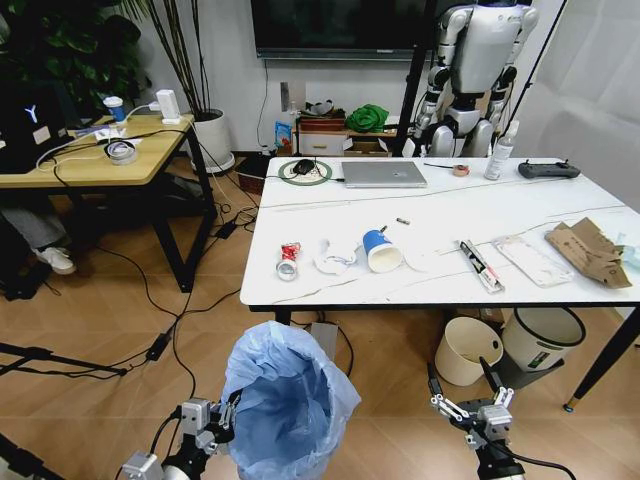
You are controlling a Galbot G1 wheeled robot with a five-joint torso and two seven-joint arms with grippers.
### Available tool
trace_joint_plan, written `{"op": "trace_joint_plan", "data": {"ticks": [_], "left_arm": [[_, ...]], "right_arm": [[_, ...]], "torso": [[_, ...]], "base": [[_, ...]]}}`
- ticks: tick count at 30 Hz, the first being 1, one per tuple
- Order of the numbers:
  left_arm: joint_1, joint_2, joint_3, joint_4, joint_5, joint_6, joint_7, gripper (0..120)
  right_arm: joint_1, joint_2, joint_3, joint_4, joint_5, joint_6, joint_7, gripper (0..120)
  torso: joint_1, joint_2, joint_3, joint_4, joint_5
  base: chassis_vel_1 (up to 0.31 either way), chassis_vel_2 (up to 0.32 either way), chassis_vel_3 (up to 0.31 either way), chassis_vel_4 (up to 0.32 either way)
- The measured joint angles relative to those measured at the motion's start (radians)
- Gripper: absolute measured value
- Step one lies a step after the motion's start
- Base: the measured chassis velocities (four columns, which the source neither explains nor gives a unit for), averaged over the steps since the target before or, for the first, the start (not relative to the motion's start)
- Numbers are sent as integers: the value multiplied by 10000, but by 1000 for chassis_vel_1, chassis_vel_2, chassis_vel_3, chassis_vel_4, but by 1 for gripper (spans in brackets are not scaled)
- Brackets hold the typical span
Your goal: Pick up the trash bin and place the trash from the table into it.
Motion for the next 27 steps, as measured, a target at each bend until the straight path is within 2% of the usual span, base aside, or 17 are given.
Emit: {"op": "trace_joint_plan", "data": {"ticks": [3,6,18,27], "left_arm": [[5,0,2,-12,5,-25,-13,0],[29,58,32,-110,70,-31,-66,0],[-30,109,90,-72,91,-170,-150,0],[-83,150,172,-34,68,-252,-190,0]], "right_arm": [[-6,0,3,6,2,-1,-1,100],[-28,0,-17,18,2,-2,-6,100],[-48,0,-14,82,-3,-41,-8,100],[-55,0,-11,128,-8,-93,-7,100]], "torso": [[46,103,57,0,0],[187,410,221,0,0],[411,912,498,0,0],[655,1454,795,0,0]], "base": [[0,0,0,0],[0,0,0,0],[0,0,0,0],[0,0,0,0]]}}
